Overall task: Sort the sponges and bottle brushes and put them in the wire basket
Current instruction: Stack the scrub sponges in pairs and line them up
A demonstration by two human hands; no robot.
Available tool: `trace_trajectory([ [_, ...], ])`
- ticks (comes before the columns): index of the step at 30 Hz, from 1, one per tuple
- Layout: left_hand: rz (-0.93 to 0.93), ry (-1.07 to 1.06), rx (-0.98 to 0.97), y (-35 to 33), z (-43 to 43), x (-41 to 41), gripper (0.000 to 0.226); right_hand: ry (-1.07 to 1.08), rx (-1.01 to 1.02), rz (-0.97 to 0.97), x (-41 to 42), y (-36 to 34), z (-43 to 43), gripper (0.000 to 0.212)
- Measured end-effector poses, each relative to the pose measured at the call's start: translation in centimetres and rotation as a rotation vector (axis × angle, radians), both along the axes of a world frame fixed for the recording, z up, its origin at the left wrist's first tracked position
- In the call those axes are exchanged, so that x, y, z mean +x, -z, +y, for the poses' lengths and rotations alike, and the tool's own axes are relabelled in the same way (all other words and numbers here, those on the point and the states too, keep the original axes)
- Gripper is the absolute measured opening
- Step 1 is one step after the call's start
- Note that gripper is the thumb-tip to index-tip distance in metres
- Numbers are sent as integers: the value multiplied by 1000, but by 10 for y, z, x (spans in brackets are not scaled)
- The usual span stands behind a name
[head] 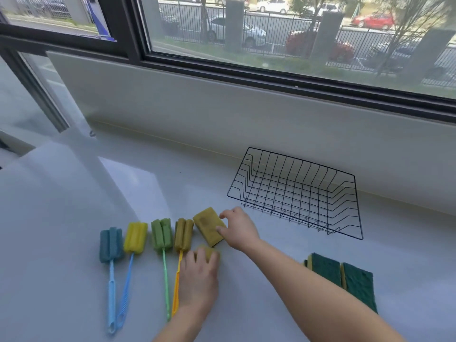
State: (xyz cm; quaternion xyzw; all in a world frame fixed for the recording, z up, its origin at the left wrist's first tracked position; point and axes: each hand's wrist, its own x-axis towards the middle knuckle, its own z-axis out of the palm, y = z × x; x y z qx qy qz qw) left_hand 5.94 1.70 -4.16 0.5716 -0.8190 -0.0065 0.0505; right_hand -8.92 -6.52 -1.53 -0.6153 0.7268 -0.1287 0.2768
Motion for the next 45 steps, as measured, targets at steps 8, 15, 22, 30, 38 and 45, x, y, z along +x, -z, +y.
trace_trajectory([
  [8, 498, -104, 315, 1, 9, 7, 48, -38, 97, 90, 21, 34, -23, 80],
  [15, 1114, -593, 570, -4, 4, -14, 35, 257, -25, -173, -33, 27, 28, 72],
  [22, 744, -314, 516, -4, 14, -24, 38, 535, -69, -553, -52, 11, 112, 53],
  [30, 868, -327, 746, 13, 22, -23, 66, 870, -92, -1282, -36, 13, 138, 23],
  [38, 873, -454, 580, 14, 27, -11, 47, 962, 42, -1328, -47, 12, 159, 34],
  [45, 1034, -499, 750, 13, 23, -7, 45, 824, 132, -1455, -35, 6, 167, 40],
])
